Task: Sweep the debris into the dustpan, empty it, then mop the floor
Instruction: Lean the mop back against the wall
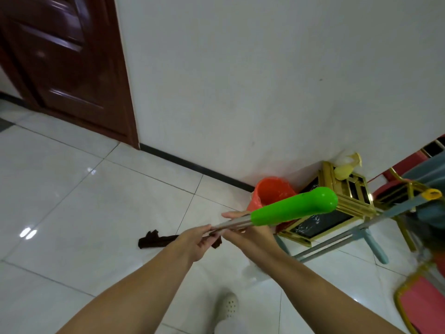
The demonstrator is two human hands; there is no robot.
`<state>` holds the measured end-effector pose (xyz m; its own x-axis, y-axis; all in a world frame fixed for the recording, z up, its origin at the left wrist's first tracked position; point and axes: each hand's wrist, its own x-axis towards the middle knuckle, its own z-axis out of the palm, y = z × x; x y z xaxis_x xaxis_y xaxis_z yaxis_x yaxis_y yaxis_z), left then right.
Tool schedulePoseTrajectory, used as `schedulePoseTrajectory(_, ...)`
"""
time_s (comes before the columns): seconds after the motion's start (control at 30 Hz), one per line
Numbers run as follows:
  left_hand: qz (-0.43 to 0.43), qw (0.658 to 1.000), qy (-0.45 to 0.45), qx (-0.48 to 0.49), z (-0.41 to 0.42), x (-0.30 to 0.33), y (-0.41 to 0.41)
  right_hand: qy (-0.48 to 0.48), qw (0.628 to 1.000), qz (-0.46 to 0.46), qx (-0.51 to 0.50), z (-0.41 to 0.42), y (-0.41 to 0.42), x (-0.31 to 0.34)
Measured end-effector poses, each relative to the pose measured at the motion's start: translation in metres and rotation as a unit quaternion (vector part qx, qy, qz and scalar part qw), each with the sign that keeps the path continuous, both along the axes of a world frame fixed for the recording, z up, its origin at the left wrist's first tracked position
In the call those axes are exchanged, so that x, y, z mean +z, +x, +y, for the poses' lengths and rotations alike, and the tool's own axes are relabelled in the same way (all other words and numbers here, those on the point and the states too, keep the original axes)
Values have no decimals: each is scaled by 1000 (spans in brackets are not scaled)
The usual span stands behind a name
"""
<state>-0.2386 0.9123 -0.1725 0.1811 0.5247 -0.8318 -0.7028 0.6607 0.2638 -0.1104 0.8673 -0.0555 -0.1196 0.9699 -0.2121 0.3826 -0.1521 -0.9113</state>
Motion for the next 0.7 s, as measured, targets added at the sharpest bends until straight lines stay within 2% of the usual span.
schedulePoseTrajectory(0.07,55,997,19,-44,4,0,-5,34,992,-119,28,13,-3,2)
schedulePoseTrajectory(0.13,199,969,51,-137,10,-7,-13,44,978,-195,68,27,-6,5)
schedulePoseTrajectory(0.2,327,911,116,-223,19,-10,-19,49,968,-224,98,47,-11,10)
schedulePoseTrajectory(0.3,409,815,268,-312,40,-6,-21,20,969,-205,136,86,-18,16)
schedulePoseTrajectory(0.37,492,741,311,-334,61,-5,-21,-8,972,-191,139,116,-25,17)
schedulePoseTrajectory(0.4,526,718,312,-332,74,-5,-21,-14,972,-191,137,132,-28,16)
schedulePoseTrajectory(0.47,554,711,294,-317,102,-6,-23,-20,972,-184,145,165,-36,16)
schedulePoseTrajectory(0.6,548,744,260,-280,154,-7,-25,-13,967,-175,182,234,-46,23)
schedulePoseTrajectory(0.7,549,755,249,-257,190,-5,-26,0,965,-169,200,280,-47,27)
